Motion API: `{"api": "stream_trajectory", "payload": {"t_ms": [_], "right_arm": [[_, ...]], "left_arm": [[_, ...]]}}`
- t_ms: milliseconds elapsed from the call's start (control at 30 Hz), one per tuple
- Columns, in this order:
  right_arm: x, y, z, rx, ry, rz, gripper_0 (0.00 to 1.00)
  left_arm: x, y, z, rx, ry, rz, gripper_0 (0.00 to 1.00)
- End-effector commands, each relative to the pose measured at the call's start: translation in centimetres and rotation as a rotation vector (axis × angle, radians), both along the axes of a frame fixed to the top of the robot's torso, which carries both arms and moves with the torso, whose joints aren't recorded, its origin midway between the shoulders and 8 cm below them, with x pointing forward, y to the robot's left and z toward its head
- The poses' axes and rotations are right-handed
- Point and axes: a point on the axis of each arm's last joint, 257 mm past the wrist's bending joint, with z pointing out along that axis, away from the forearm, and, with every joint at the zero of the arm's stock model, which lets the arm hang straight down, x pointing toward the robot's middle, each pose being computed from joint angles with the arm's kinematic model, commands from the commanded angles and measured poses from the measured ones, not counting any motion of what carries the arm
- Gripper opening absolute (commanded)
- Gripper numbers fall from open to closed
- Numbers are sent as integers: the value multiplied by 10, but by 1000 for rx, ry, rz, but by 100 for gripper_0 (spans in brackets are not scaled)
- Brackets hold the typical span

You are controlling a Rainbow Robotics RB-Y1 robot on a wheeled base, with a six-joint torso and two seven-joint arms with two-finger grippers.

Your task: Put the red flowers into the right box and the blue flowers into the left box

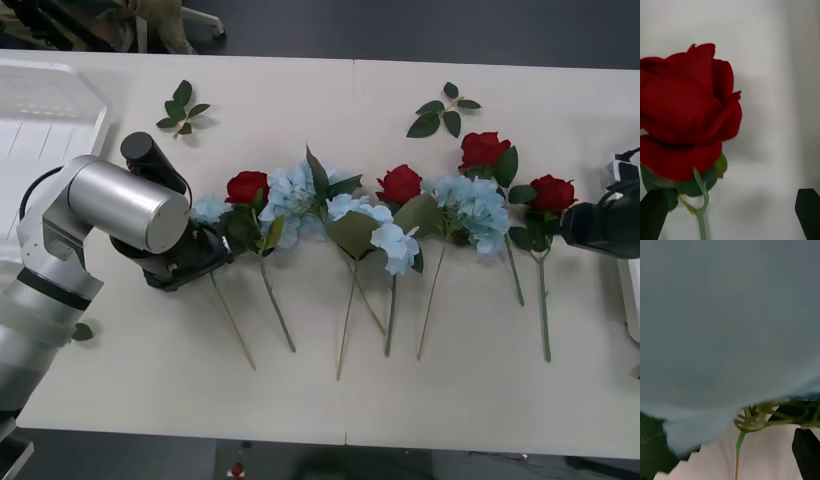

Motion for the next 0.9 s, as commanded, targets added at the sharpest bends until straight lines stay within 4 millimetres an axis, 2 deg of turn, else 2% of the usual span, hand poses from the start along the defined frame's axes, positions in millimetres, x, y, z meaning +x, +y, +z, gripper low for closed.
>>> {"api": "stream_trajectory", "payload": {"t_ms": [33, 267, 300, 333, 400, 467, 500, 533, 567, 667, 700, 800, 900], "right_arm": [[25, -3, 18, -34, -53, 15, 100], [46, 12, 6, -22, -78, 18, 100], [49, 15, 5, -16, -79, 15, 100], [50, 15, 3, -15, -76, 12, 100], [50, 16, -1, -9, -68, 6, 100], [48, 15, -7, -6, -53, 0, 100], [47, 13, -9, -11, -47, -2, 94], [47, 15, -11, -14, -42, 2, 72], [46, 15, -13, -18, -40, 4, 63], [46, 16, -16, -17, -36, 2, 28], [45, 15, -17, -15, -34, 0, 25], [43, 14, -20, -8, -26, -8, 3], [40, 13, -24, -4, -11, -13, 0]], "left_arm": [[16, -7, 2, 8, -40, -16, 100], [20, -10, -14, 28, -57, -36, 99], [20, -11, -14, 33, -56, -39, 74], [20, -10, -15, 37, -57, -41, 53], [20, -11, -15, 39, -59, -44, 20], [20, -10, -15, 42, -58, -46, 9], [20, -10, -15, 44, -59, -47, 5], [20, -9, -16, 48, -60, -47, 1], [20, -8, -16, 52, -60, -48, 1], [27, 0, -8, 89, -81, -50, 0], [28, 3, -6, 100, -84, -48, 0], [30, 20, 9, 164, -83, -84, 0], [29, 28, 19, 169, -69, -104, 0]]}}
